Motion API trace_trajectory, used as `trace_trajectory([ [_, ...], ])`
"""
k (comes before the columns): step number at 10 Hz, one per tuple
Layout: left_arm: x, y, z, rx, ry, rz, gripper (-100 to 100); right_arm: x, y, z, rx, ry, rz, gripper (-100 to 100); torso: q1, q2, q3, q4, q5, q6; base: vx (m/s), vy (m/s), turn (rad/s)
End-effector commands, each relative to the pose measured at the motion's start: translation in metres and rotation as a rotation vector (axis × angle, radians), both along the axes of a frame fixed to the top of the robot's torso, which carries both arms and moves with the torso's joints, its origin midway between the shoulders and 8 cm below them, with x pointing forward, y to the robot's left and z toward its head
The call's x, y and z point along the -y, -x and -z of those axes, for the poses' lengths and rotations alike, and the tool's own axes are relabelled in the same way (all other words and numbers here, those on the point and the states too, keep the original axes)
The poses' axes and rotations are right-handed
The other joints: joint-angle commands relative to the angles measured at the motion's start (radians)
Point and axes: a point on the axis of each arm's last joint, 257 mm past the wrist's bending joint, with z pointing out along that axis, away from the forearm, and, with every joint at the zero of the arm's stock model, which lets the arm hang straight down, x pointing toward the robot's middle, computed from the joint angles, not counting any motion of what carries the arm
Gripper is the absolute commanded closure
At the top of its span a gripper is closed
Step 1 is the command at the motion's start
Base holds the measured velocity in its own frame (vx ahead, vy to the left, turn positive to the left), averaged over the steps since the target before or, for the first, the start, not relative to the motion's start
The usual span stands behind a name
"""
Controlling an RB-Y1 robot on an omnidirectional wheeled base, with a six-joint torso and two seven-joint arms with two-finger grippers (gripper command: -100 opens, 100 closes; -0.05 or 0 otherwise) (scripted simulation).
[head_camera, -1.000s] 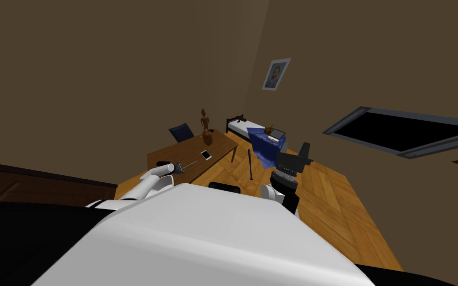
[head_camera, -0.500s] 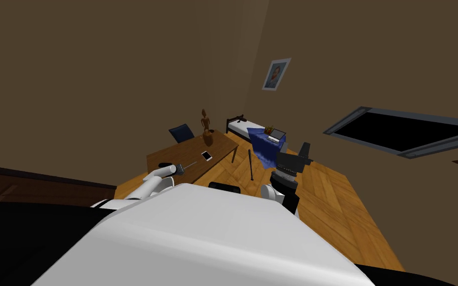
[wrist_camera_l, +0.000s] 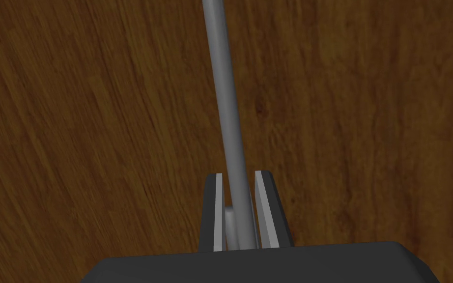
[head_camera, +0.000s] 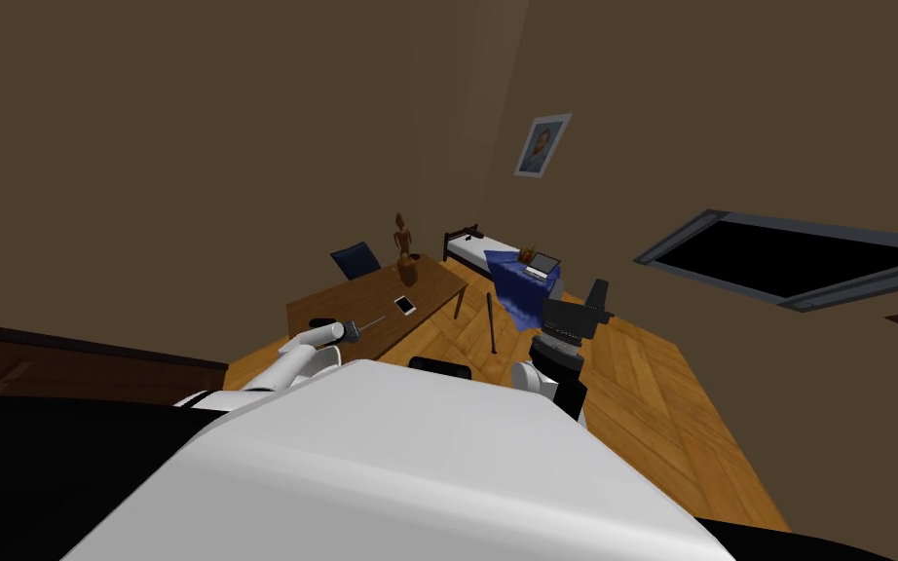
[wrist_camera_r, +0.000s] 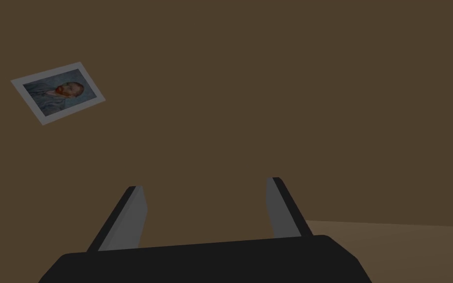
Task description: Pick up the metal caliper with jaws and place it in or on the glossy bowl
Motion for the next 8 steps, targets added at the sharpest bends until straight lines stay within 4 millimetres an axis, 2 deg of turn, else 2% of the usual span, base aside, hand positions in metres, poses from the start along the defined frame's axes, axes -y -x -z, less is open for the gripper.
trace_trajectory([
  [1, -0.005, -0.001, -0.009, -0.001, 0.001, 0.002, 100, 0.000, 0.000, 0.000, 0.000, 0.000, 0.000, 0, 0.000, 0.000, 0.000, 0.000, 0.000, 0.000, -0.044, -0.065, 0.022],
  [2, -0.004, -0.002, -0.006, 0.001, -0.002, 0.002, 100, 0.000, 0.000, 0.000, 0.000, 0.000, 0.000, 0, -0.002, 0.001, 0.001, 0.000, 0.000, 0.000, -0.020, -0.025, 0.008],
  [3, -0.004, -0.001, -0.007, -0.001, 0.000, 0.002, 0, 0.000, 0.000, 0.000, 0.000, 0.000, 0.000, 0, 0.000, 0.001, 0.000, 0.000, 0.000, 0.000, -0.004, -0.005, 0.000],
  [4, -0.024, -0.003, -0.021, 0.008, -0.033, -0.004, 100, 0.000, 0.000, 0.000, 0.000, 0.000, 0.000, 0, 0.002, 0.000, 0.000, 0.000, 0.001, 0.000, 0.028, -0.108, 0.043],
  [8, -0.067, -0.010, -0.059, 0.040, -0.110, -0.013, 100, 0.000, 0.000, 0.000, 0.000, 0.000, 0.000, 0, -0.013, -0.007, -0.003, 0.000, -0.003, 0.001, 0.071, -0.183, 0.049],
])
